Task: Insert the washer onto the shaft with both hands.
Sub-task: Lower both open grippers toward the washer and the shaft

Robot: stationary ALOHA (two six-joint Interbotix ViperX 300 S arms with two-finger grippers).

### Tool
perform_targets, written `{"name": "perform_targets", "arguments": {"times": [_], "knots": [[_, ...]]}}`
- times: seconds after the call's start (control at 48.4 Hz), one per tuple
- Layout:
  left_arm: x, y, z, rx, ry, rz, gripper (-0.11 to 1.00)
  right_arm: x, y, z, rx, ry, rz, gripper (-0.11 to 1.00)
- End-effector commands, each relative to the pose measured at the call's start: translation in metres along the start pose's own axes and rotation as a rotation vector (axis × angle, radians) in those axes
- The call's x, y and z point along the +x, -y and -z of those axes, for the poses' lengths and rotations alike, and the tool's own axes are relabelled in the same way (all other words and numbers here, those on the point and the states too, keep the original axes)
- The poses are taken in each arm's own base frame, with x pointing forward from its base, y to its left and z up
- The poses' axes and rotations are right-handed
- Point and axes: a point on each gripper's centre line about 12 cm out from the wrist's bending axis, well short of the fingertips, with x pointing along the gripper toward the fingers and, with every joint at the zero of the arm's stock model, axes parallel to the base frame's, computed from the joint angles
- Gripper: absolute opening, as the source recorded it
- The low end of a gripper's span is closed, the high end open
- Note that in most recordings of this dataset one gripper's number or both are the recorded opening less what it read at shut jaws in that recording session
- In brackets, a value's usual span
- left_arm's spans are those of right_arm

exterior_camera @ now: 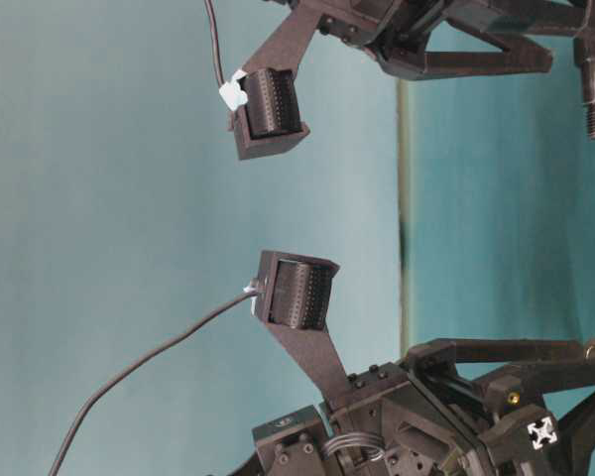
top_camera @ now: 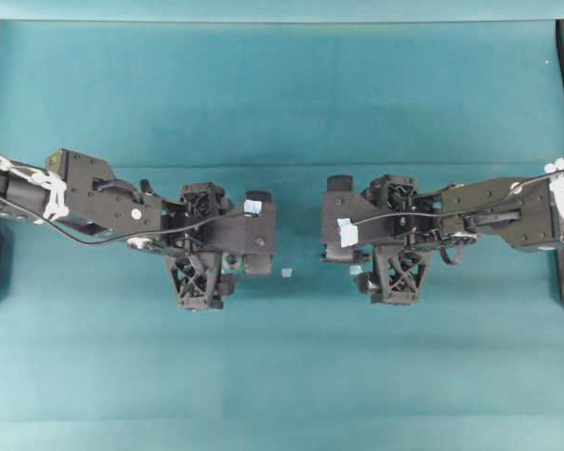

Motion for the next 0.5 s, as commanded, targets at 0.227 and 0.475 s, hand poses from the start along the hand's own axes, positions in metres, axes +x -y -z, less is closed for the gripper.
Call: {"name": "perform_targets", "arguments": {"times": [0.227,0.475], "knots": [[-0.002,0.005,-0.002,0.011,0.003,0.005,0.88,0.010,0.001,0.000,-0.002,-0.015,0.002,0.86],[-0.002,0.005,-0.002,0.008,0.003,0.005,0.88,0.013,0.002,0.000,-0.001,-0.020,0.001,0.86]]}}
